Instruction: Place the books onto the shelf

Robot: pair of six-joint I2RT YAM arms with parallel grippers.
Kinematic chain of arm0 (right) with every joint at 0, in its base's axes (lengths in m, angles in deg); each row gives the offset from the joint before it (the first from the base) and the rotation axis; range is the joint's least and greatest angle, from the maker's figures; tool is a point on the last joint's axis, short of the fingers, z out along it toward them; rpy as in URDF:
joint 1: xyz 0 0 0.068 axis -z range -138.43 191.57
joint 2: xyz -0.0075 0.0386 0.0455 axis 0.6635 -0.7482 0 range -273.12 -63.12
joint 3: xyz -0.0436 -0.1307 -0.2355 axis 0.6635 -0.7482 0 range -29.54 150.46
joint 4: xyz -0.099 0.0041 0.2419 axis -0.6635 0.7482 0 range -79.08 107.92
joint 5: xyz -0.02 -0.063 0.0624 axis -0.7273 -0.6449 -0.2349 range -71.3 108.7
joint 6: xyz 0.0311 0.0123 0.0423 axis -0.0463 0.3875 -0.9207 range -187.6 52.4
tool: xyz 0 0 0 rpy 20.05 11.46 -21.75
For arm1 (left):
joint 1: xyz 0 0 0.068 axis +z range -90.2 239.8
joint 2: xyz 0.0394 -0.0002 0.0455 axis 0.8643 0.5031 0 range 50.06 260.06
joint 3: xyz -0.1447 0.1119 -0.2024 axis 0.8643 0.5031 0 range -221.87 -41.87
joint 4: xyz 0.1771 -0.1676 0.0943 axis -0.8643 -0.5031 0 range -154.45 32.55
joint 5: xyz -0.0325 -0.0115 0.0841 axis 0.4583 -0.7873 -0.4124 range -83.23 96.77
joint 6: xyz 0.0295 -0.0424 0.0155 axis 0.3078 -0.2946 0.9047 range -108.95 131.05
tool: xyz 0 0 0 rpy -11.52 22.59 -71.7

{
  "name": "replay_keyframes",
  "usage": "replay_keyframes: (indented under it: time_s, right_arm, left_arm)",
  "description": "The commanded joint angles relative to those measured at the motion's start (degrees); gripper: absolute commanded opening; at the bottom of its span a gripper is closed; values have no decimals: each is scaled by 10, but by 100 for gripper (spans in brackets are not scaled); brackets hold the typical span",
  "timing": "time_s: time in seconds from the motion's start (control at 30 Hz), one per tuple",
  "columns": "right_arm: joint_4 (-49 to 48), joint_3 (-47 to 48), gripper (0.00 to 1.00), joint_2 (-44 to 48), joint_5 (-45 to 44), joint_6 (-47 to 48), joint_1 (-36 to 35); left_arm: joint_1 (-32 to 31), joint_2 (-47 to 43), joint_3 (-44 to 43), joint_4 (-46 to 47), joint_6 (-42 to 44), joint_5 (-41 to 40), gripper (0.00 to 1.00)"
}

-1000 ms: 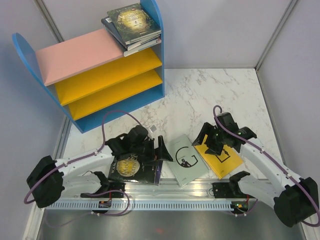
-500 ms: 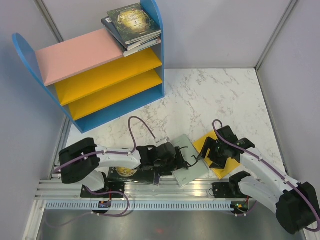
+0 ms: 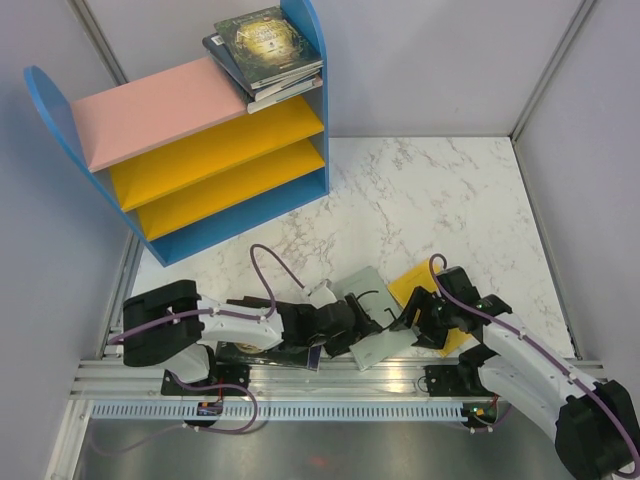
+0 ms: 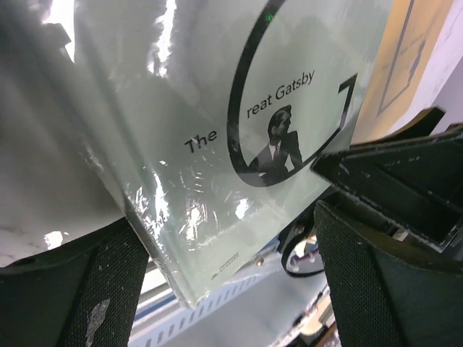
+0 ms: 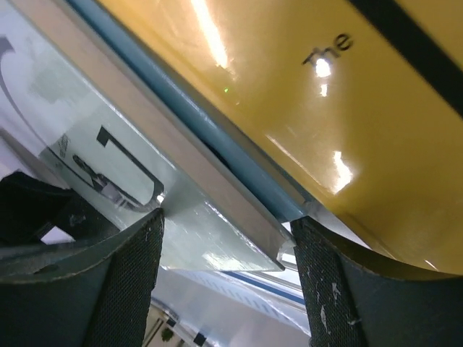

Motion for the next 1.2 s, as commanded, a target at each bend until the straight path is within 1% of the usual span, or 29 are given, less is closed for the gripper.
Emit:
replay_keyframes:
  time_s: [0.0, 0.07, 0.1, 0.17, 0.23, 0.33, 0.4, 0.43, 0.47, 0.5, 0.53, 0.6, 0.63, 0.67, 0.7, 0.73, 0.77, 0.83, 0.97, 1.07, 1.17]
  right_arm:
    - [-38, -44, 75, -9, 12, -12, -4]
    - [-50, -45, 73, -3, 22, -20, -4]
    - [-54, -45, 73, 5, 25, -22, -4]
    - [-59, -44, 72, 14, 33, -28, -4]
    - [-74, -46, 70, 24, 52, -40, -4]
    - [-109, -58, 67, 35, 87, -63, -3]
    - [-123, -70, 64, 38, 98, -72, -4]
    - [-130, -73, 60, 41, 102, -78, -4]
    - [-134, -77, 59, 42, 103, -82, -4]
    - [-139, -80, 58, 43, 107, -86, -4]
    - [-141, -80, 58, 46, 113, -88, -4]
    - [-139, -65, 63, 56, 124, -92, -4]
    - [-133, -55, 70, 72, 130, -93, -3]
    - [-128, -43, 75, 82, 136, -95, -3]
    - [-123, -11, 80, 93, 137, -99, -4]
    - [-118, 6, 95, 110, 137, -102, -4]
    - [-116, 23, 98, 116, 140, -106, -4]
    - [-114, 74, 98, 118, 144, -114, -4]
    - [-114, 139, 98, 111, 138, -142, -4]
    - [-129, 154, 98, 118, 107, -192, -4]
    - [-166, 150, 98, 126, 77, -255, -4]
  left_arm:
    - [5, -23, 19, 46, -15, -145, 85]
    - [5, -35, 24, 67, -15, -155, 79]
    - [6, -36, 24, 74, -15, -161, 72]
    - [5, -34, 26, 93, -10, -162, 64]
    - [7, -31, 28, 125, -5, -162, 57]
    - [16, -33, 41, 195, 6, -153, 50]
    - [24, -41, 39, 205, 10, -143, 44]
    - [27, -45, 34, 210, 24, -142, 34]
    - [33, -49, 31, 210, 32, -140, 28]
    - [37, -60, 28, 210, 39, -134, 11]
    - [45, -66, 19, 204, 56, -131, 2]
    - [49, -82, 7, 172, 67, -127, 2]
    - [53, -100, -11, 155, 85, -126, 2]
    - [55, -110, -21, 102, 97, -126, 2]
    - [57, -118, -31, 77, 108, -127, 2]
    - [62, -139, -53, 45, 122, -128, 2]
    - [66, -148, -62, -12, 123, -128, 2]
    - [84, -170, -71, -50, 113, -126, 2]
    - [120, -235, -63, -79, 101, -102, 2]
    - [141, -259, -71, -108, 94, -91, 2]
    - [151, -268, -91, -129, 92, -89, 2]
